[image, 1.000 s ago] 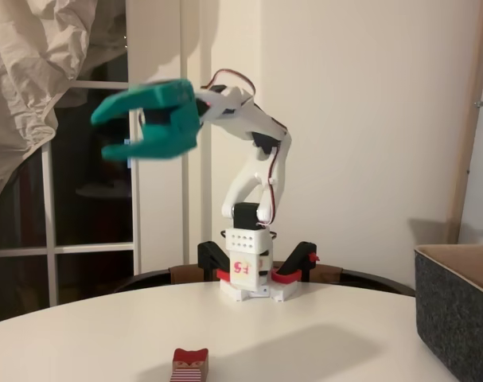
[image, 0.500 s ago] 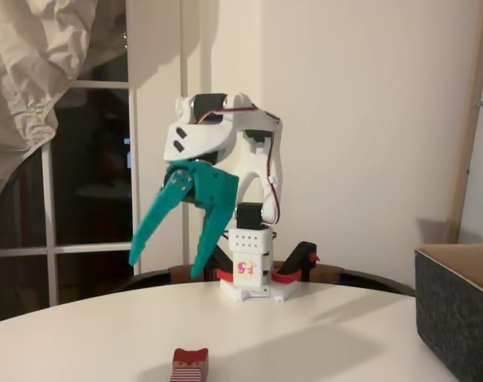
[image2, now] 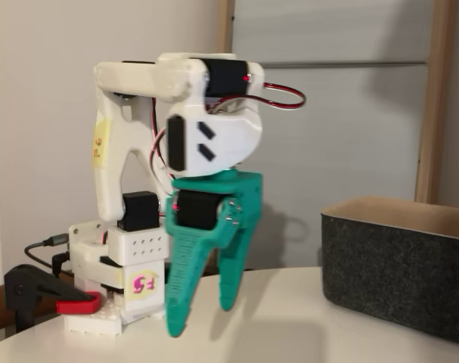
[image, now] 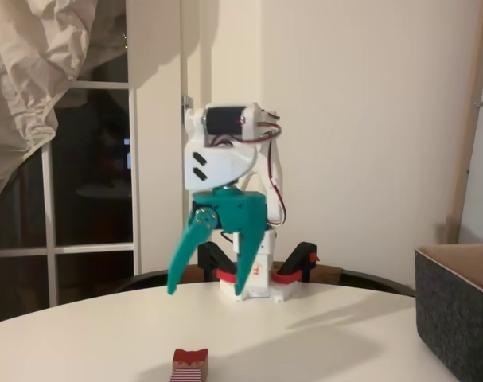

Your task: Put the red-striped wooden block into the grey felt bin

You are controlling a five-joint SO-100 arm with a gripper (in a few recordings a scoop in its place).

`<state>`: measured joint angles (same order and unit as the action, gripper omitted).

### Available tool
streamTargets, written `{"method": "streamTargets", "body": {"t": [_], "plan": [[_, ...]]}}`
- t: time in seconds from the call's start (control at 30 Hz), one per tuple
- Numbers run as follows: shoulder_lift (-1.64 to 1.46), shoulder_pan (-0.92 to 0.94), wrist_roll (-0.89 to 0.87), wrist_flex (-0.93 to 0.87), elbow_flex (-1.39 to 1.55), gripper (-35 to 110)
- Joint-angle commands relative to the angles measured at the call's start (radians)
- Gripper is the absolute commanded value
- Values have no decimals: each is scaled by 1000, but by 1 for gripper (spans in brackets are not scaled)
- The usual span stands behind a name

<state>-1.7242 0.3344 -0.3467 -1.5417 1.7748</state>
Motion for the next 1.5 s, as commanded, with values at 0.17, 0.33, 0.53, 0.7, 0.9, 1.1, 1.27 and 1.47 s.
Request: {"method": "streamTargets", "body": {"t": [0.17,0.33,0.53,0.7,0.9,1.1,1.27,1.47], "plan": [[152,-55,69,-26,-169,35],[238,-40,35,-26,-250,36],[313,15,-66,-21,-301,38],[345,66,-153,-18,-301,39],[397,89,-199,25,-298,38],[449,87,-209,83,-298,37],[469,80,-206,104,-296,37],[482,54,-176,121,-296,36]]}}
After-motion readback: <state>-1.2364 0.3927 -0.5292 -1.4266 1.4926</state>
